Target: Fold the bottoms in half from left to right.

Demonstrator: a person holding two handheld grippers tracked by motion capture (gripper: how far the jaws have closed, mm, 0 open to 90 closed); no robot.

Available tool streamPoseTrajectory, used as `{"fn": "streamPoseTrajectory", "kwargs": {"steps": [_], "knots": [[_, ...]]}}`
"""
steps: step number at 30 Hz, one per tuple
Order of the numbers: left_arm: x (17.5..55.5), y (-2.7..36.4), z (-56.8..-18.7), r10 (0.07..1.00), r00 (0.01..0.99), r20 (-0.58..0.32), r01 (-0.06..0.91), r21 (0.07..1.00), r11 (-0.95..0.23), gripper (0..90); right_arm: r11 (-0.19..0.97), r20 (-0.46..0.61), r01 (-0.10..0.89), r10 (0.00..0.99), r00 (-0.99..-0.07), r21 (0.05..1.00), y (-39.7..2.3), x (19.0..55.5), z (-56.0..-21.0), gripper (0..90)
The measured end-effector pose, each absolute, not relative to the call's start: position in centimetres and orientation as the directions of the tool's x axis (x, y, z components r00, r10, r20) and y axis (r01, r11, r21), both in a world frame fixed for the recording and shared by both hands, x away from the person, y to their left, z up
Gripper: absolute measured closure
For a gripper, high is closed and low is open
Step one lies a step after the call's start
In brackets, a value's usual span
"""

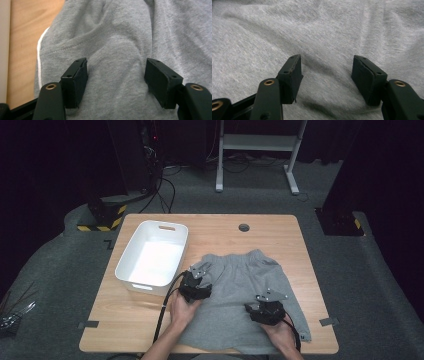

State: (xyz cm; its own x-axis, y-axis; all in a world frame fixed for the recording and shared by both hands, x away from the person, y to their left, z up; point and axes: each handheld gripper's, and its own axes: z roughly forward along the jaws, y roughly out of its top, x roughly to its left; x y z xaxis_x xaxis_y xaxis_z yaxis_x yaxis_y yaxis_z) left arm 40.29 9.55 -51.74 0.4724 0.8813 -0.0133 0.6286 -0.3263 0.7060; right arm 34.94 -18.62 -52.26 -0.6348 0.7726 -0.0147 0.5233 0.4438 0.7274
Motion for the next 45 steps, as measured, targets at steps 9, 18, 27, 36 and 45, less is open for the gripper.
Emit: {"fn": "streamPoseTrajectory", "kwargs": {"steps": [9, 18, 27, 36, 45], "knots": [[38.0, 9.8, -51.2, 0.866, 0.500, -0.018, 0.627, 0.698, -0.348, 34.7, 0.457, -0.009, 0.517, 0.755, -0.655, 0.724, -18.6, 33.0, -52.2, 40.8], [42.8, 9.3, -48.1, 0.888, 0.457, -0.055, 0.625, 0.730, -0.277, 35.6, 0.411, -0.016, 0.502, 0.785, -0.619, 0.761, -19.2, 35.8, -50.8, 43.1], [46.7, 9.2, -50.4, 0.939, 0.342, -0.020, 0.737, 0.626, -0.255, 34.4, 0.384, -0.030, 0.527, 0.827, -0.561, 0.758, -21.2, 38.2, -50.7, 43.4], [47.1, 9.1, -50.7, 0.947, 0.320, -0.020, 0.761, 0.601, -0.245, 33.3, 0.351, -0.045, 0.518, 0.857, -0.513, 0.780, -22.6, 41.1, -49.8, 42.7], [46.9, 8.6, -50.4, 0.934, 0.357, -0.023, 0.754, 0.597, -0.273, 49.3, 0.332, -0.028, 0.570, 0.880, -0.475, 0.752, -22.5, 45.6, -50.5, 42.2]]}}
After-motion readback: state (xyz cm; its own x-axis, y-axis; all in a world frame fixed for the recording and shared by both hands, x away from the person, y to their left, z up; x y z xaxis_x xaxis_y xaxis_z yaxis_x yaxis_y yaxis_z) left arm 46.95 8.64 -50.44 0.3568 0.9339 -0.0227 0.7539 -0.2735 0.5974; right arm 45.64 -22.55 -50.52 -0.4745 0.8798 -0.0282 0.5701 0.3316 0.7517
